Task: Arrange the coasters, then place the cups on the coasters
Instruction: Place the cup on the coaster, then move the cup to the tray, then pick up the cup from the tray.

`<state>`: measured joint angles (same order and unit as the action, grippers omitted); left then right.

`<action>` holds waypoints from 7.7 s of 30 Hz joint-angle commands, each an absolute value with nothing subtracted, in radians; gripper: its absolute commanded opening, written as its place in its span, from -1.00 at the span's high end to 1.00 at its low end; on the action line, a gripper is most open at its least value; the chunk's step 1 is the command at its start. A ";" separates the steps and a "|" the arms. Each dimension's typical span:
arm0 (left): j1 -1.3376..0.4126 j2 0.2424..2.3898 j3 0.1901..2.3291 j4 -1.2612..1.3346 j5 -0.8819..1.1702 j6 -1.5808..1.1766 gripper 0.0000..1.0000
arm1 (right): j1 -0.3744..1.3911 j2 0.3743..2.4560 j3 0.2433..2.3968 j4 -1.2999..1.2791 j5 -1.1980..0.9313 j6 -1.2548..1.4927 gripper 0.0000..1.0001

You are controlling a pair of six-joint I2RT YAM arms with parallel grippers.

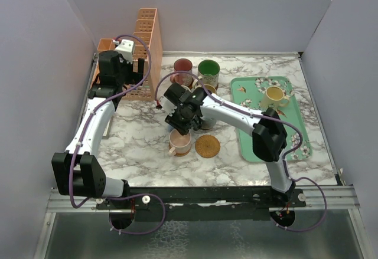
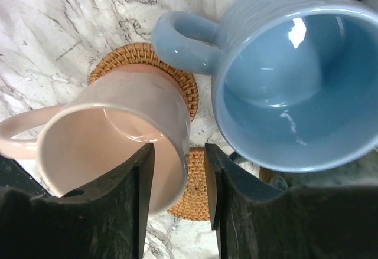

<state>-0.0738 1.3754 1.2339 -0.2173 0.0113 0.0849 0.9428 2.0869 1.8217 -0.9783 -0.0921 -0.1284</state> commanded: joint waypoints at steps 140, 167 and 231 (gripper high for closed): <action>-0.249 1.271 1.270 -0.376 0.298 0.345 -0.98 | -0.221 1.552 1.128 -1.233 -0.785 -0.764 -0.43; -0.249 1.267 1.264 -0.371 0.298 0.358 -0.98 | -0.206 1.620 1.456 -1.082 -0.539 -0.872 -0.44; -0.248 1.316 1.232 -0.247 -0.053 0.323 -0.98 | 0.456 1.513 1.303 -0.930 -0.385 -0.290 0.97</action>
